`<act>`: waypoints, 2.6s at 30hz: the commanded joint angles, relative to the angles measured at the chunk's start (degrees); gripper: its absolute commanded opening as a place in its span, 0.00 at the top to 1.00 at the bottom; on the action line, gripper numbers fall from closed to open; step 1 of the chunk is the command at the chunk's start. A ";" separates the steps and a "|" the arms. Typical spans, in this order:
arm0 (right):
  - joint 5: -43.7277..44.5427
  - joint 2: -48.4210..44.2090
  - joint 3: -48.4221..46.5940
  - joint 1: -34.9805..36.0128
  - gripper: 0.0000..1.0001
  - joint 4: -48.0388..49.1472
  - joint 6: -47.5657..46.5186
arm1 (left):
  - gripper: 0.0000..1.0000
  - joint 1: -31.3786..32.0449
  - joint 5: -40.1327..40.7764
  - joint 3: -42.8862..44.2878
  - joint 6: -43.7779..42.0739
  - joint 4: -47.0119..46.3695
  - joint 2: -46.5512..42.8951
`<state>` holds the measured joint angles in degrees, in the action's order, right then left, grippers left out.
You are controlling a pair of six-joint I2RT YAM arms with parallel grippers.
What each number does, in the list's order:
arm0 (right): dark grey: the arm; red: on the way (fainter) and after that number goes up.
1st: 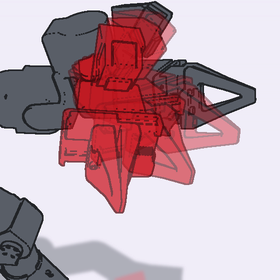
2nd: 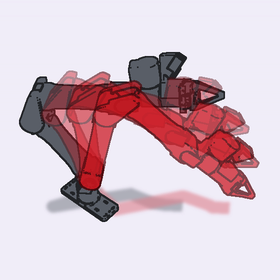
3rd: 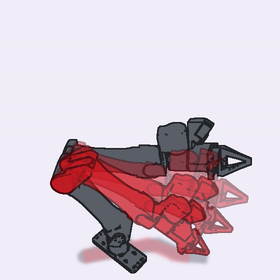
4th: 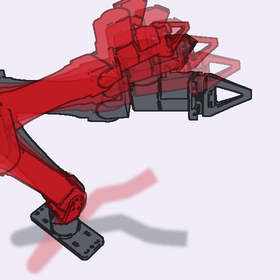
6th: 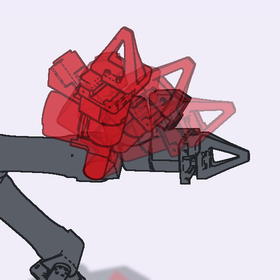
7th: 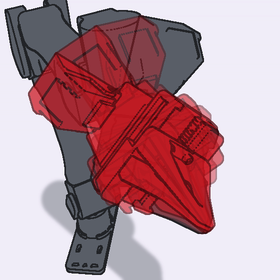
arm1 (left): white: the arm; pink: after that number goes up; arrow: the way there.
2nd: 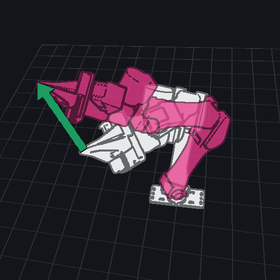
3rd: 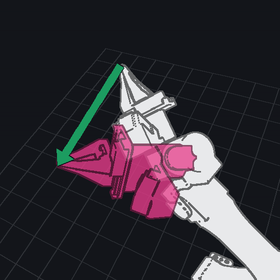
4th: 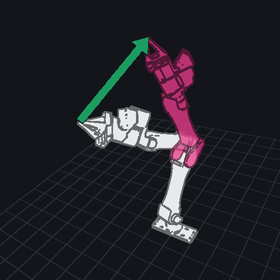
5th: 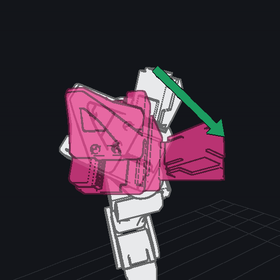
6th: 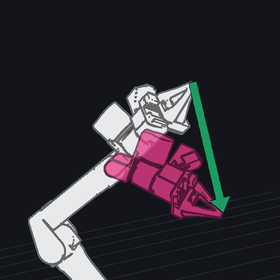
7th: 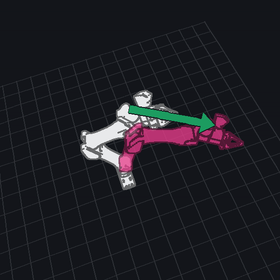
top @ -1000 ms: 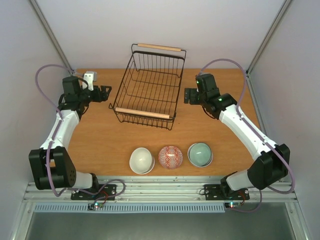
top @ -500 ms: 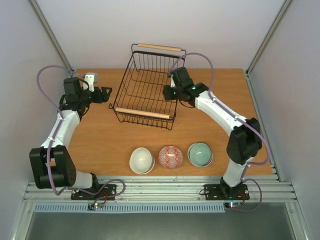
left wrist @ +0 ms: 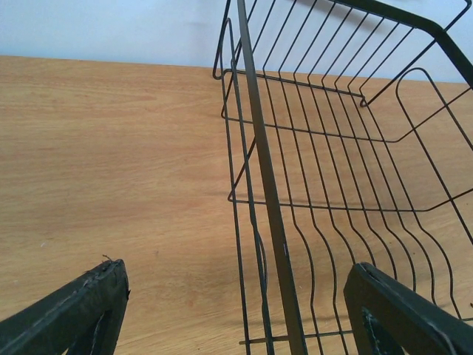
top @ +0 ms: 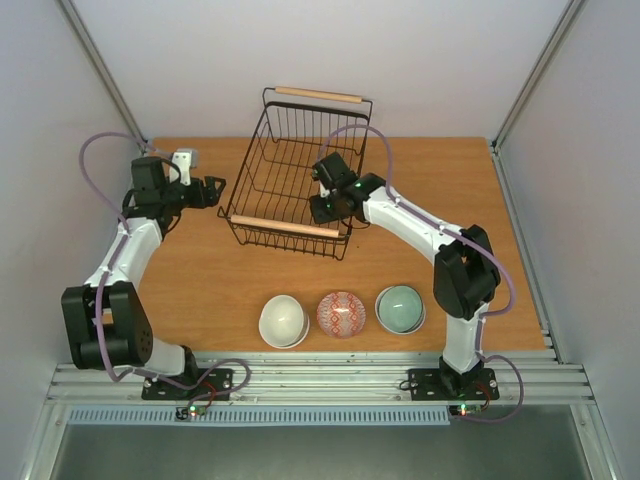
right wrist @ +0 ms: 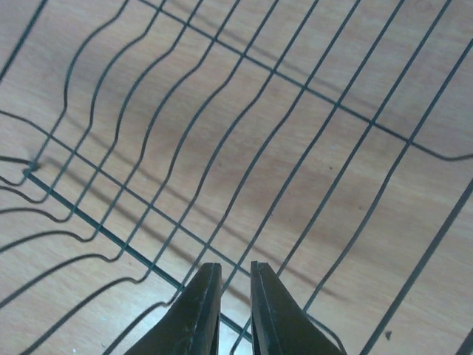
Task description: Load the bowls into the dish rack
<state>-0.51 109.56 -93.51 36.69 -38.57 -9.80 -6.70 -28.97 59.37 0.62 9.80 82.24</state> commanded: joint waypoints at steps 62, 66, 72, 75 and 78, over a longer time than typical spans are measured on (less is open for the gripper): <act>34.43 -35.11 16.86 1.81 0.01 -9.01 1.06 | 0.20 0.13 -1.85 -1.04 0.68 -3.61 -0.06; 33.58 -41.89 18.12 1.89 0.23 -23.36 7.57 | 0.20 0.11 -1.61 -0.99 0.78 -3.60 -0.60; 27.85 -42.39 20.00 3.35 0.44 -44.03 20.46 | 0.20 0.13 -1.29 -0.34 1.13 -2.66 -1.81; 26.60 -41.46 24.73 6.19 0.46 -48.63 26.19 | 0.20 0.11 -1.26 -0.05 0.98 -2.08 -2.03; 26.69 -40.83 27.81 9.69 0.49 -50.36 30.85 | 0.20 0.11 -1.33 -0.05 1.03 -2.05 -2.02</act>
<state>27.73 67.59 -68.79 42.63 -79.61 10.59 -6.70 -29.82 58.87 1.10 9.26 81.69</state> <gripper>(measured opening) 0.526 0.798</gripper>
